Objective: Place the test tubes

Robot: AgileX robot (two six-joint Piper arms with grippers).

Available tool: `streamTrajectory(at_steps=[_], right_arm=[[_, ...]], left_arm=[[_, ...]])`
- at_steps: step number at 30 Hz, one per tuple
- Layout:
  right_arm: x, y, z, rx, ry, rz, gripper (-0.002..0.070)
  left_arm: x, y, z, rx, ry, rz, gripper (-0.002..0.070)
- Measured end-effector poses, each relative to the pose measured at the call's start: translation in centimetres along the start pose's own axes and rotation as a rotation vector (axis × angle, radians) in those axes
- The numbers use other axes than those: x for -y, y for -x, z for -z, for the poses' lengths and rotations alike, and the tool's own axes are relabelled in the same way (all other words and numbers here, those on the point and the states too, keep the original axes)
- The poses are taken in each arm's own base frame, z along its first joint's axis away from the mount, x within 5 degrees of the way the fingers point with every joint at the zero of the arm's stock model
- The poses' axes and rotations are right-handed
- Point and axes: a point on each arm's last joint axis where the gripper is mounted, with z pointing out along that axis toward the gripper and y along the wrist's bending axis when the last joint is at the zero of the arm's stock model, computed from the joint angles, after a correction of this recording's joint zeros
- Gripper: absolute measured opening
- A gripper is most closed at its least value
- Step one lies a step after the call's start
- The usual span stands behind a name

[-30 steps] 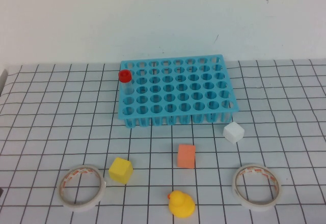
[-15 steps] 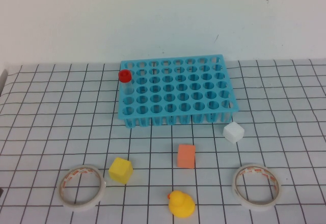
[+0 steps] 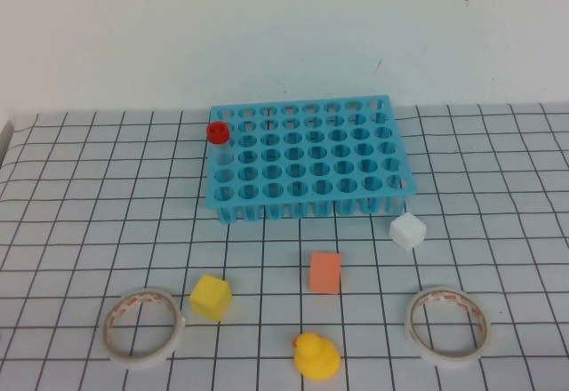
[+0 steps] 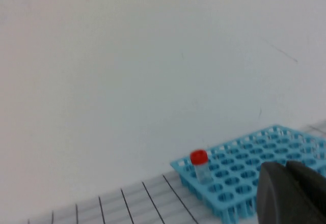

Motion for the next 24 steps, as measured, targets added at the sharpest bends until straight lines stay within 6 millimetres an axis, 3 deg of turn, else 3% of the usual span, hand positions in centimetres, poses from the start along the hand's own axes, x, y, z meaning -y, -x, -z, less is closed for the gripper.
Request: streamTrajectory(at_steps=[2,3,8,18,24], right_arm=[[0.0,0.0,0.0,-0.001,0.000,0.000,-0.0001],[0.0,0.0,0.0,-0.001,0.000,0.000,-0.0001],[0.0,0.0,0.0,-0.001,0.000,0.000,-0.0001],[0.0,0.0,0.0,-0.001,-0.001,0.002,-0.0001],[0.0,0.0,0.0,-0.001,-0.002,0.004,-0.0001]], left_arm=[[0.3,-1.2,0.0,-0.073,-0.016,0.027,-0.0001],[0.4,-2.8,0.1,-0.172,-0.003,0.072,-0.0001],[0.1,-6.1,0.4,-0.309,0.111,0.066,-0.0001],[-1.0,-6.3,0.8,-0.327,0.302,0.026,-0.0001],[-0.9,-7.1,1.3,-0.430,0.303,0.017,-0.0001]])
